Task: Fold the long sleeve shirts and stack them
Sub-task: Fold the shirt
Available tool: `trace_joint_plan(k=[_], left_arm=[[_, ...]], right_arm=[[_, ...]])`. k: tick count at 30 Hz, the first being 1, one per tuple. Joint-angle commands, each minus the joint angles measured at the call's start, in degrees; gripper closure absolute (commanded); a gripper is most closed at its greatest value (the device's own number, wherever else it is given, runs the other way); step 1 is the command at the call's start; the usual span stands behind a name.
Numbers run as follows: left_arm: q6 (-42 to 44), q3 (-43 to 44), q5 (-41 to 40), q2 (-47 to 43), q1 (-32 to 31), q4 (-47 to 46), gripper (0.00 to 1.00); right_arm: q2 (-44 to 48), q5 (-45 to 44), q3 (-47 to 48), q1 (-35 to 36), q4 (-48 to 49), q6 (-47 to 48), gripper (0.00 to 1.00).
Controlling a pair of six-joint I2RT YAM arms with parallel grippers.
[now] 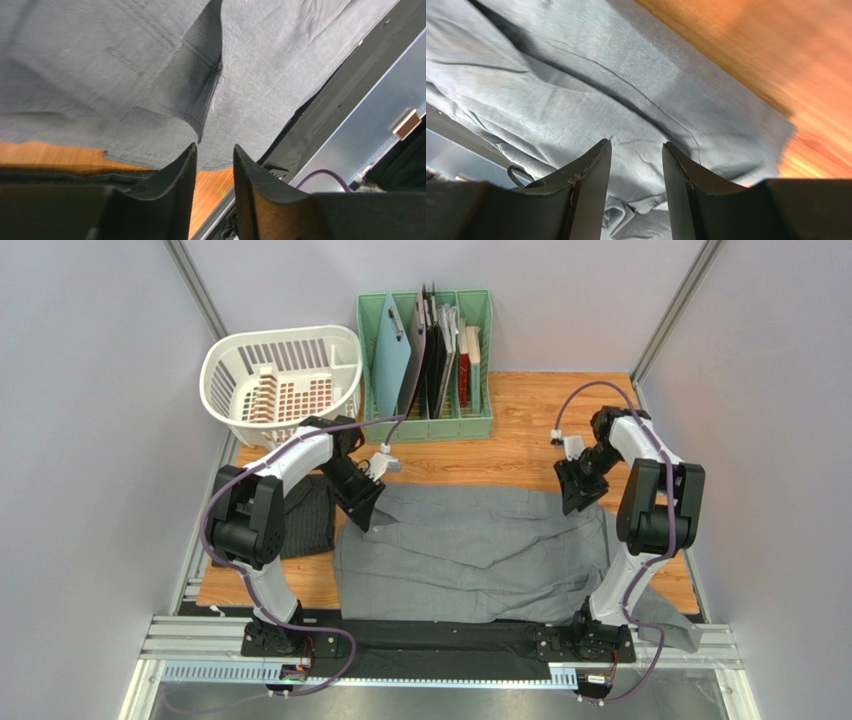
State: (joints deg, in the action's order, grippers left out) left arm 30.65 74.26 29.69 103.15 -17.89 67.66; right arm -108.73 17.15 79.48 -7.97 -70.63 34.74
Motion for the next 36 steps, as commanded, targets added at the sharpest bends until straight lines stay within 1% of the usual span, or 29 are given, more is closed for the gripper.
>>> trace_joint_plan(k=[1, 3, 5, 9, 10, 12, 14, 16, 19, 21, 23, 26, 30, 32, 34, 35, 36], left_arm=[[0.6, 5.2, 4.6, -5.6, 1.5, -2.3, 0.58], [-0.7, 7.6, 3.9, -4.7, 1.5, -3.7, 0.57], [-0.6, 11.0, 2.7, -1.8, 1.5, -3.1, 0.57], [0.0, 13.8, 1.4, 0.5, 1.5, -2.8, 0.57], [0.1, 14.2, 1.3, 1.3, 1.5, -2.5, 0.57], [0.1, 14.5, 1.1, 1.9, 1.5, -2.4, 0.58], [0.1, 13.7, 0.7, 2.1, 1.5, -3.0, 0.58], [0.1, 13.1, -0.3, 2.0, 1.5, -3.6, 0.58], [0.6, 11.7, -1.6, 2.3, 1.7, -4.6, 0.58], [0.7, 11.0, -2.0, 2.6, 2.0, -5.4, 0.59], [0.5, 11.0, -2.4, 3.1, 2.4, -5.5, 0.59], [0.9, 11.7, -2.6, 4.2, 2.9, -5.3, 0.59], [1.2, 13.4, -2.4, 5.8, 3.5, -4.0, 0.59], [1.5, 14.0, -2.4, 6.0, 3.9, -3.9, 0.59], [2.0, 14.6, -0.8, 5.6, 4.6, -3.3, 0.59], [2.3, 14.7, -0.1, 5.2, 4.7, -3.1, 0.59], [3.0, 14.6, 1.6, 4.1, 4.9, -3.0, 0.58]], right_arm=[[5.8, 1.5, 5.1, -0.6, -0.8, -0.6, 0.55], [4.1, -0.3, 5.9, -0.6, 0.9, -1.1, 0.56], [2.1, -1.4, 6.7, -0.6, 1.9, -0.3, 0.56], [1.0, -6.4, 6.8, -0.6, 4.6, 4.9, 0.57], [0.6, -6.9, 7.0, -0.6, 4.8, 5.6, 0.6], [-1.1, -8.3, 7.2, -0.6, 5.2, 6.6, 0.63], [-2.4, -9.3, 7.8, -0.6, 5.9, 7.3, 0.62], [-2.7, -10.3, 7.4, -0.6, 7.9, 8.0, 0.57], [-3.0, -11.0, 7.2, -0.6, 10.0, 8.6, 0.57], [-3.8, -11.7, 8.1, -0.5, 10.7, 8.9, 0.59], [-5.1, -12.2, 9.4, -0.3, 11.0, 9.2, 0.65], [-6.8, -12.6, 10.8, 0.0, 10.4, 10.3, 0.65], [-8.6, -11.1, 14.3, 0.1, 6.6, 13.0, 0.83], [-9.7, -10.6, 15.8, 0.1, 4.7, 13.7, 0.83], [-9.4, -9.9, 17.3, -0.1, 1.8, 14.8, 0.8], [-8.4, -8.9, 17.1, -0.4, 1.1, 15.2, 0.79], [-7.7, -8.4, 16.9, -0.6, -0.2, 15.5, 0.73]])
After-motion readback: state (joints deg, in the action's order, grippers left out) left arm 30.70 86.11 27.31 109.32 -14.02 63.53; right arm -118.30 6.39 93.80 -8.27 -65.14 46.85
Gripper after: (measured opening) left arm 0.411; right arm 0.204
